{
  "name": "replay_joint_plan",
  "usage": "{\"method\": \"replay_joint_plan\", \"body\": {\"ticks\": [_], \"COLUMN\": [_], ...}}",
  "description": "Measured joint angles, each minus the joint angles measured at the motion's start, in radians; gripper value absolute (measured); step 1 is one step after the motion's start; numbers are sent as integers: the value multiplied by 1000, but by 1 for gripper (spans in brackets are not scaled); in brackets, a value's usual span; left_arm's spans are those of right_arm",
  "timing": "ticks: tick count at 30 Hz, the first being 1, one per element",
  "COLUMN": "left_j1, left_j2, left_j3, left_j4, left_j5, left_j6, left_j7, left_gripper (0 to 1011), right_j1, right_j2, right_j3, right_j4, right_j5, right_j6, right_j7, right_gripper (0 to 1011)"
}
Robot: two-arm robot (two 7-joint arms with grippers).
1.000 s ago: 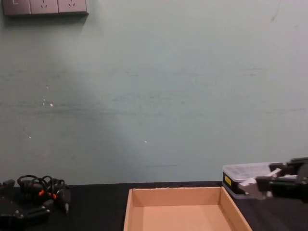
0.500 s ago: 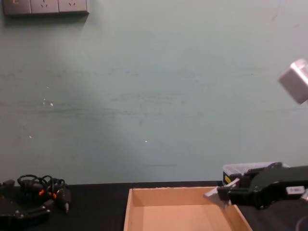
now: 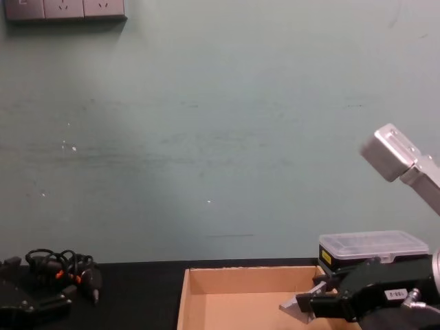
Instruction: Use one hand to pick up the angle iron from the table and place it into the box.
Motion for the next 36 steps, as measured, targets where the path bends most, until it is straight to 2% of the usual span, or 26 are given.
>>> {"method": "replay_joint_plan", "body": {"ticks": [8,10,22,23,29,33,36], "left_j1": [0,0,0,0,0,0,0], "left_j2": [0,0,0,0,0,0,0], "left_j3": [0,0,0,0,0,0,0], "left_j4": [0,0,0,0,0,0,0], "left_j5": [0,0,0,0,0,0,0], "left_j6": [0,0,0,0,0,0,0], "left_j7": [0,0,0,0,0,0,0], "left_gripper": [1000,1000,1000,1000,1000,1000,1000], "right_j1": [11,10,-12,-14,-40,-57,-82], "right_j2": [-7,-6,8,10,32,48,74], "right_j3": [-10,-10,7,10,38,53,70], "right_j4": [25,25,-2,-6,-52,-83,-127], "right_j5": [-9,-10,-4,-3,13,23,37], "right_j6": [-2,-1,-15,-16,-27,-31,-34], "right_j7": [6,7,2,1,-14,-17,-18], "right_gripper": [457,484,846,899,1003,1000,1000]}}
